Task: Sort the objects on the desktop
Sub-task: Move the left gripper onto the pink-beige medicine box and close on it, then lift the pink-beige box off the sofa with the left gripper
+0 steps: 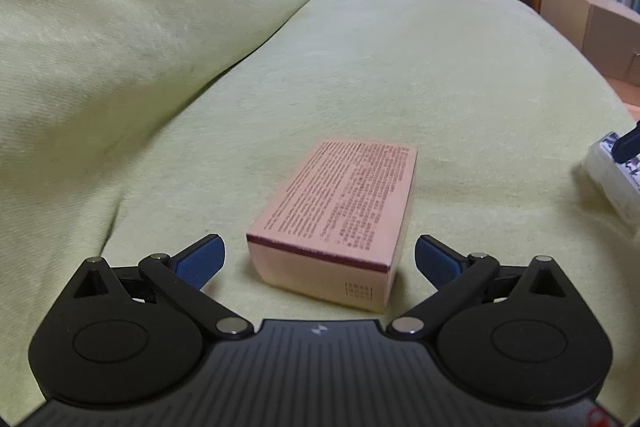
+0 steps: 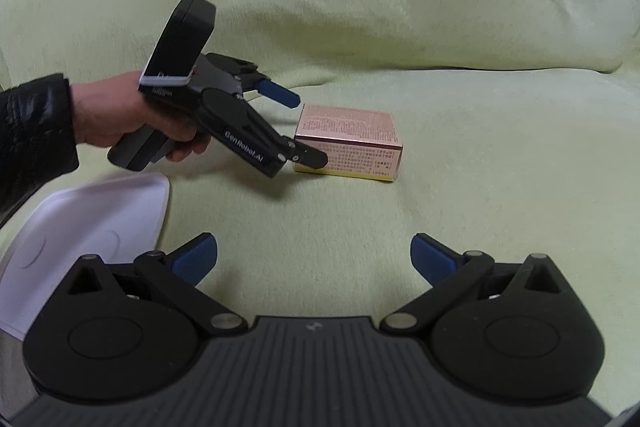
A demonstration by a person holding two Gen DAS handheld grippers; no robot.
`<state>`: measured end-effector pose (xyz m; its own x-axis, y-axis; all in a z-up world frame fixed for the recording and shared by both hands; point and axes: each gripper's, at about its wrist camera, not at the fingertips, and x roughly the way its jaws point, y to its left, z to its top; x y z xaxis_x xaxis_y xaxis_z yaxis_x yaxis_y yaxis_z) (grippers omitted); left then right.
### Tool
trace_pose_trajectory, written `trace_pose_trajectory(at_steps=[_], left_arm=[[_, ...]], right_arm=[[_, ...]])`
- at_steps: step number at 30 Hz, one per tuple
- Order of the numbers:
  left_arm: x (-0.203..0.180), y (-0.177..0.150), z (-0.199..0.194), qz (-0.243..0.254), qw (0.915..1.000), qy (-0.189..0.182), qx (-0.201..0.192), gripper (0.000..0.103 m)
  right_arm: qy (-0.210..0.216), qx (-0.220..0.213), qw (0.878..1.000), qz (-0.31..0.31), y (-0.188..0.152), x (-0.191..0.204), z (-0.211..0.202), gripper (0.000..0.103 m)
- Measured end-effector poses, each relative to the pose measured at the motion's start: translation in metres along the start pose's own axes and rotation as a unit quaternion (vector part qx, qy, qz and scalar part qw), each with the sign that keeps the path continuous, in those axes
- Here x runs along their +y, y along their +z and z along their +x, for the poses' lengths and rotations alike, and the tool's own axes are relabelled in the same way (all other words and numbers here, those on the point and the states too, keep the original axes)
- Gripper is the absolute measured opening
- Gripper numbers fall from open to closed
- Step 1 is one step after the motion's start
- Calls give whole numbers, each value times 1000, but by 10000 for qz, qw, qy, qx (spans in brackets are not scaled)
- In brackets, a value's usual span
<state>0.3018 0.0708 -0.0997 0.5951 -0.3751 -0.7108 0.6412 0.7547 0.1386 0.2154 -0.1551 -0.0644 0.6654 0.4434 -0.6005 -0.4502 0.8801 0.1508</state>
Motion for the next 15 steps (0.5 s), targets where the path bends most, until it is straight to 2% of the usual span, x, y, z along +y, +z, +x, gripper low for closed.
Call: trace_pose_trajectory(at_steps=[4,6,8,15], left_arm=[[5,5,8,-35,9998,-210,56,100],[6,7,13,-70,9994,-311,154,88],[4,7,17,-77,9990,-345,270,83],[-14,3,4,-182,9985,-413,299,77]], right_arm=[[-26,30,10000,6,-2,-2,-1,102],[-48,54,10000,37,-3,-3,-2,102],[-66,79,9999,46,-4,-4,-3,102],[-114,125,9998,123,-3,-2,-11,102]])
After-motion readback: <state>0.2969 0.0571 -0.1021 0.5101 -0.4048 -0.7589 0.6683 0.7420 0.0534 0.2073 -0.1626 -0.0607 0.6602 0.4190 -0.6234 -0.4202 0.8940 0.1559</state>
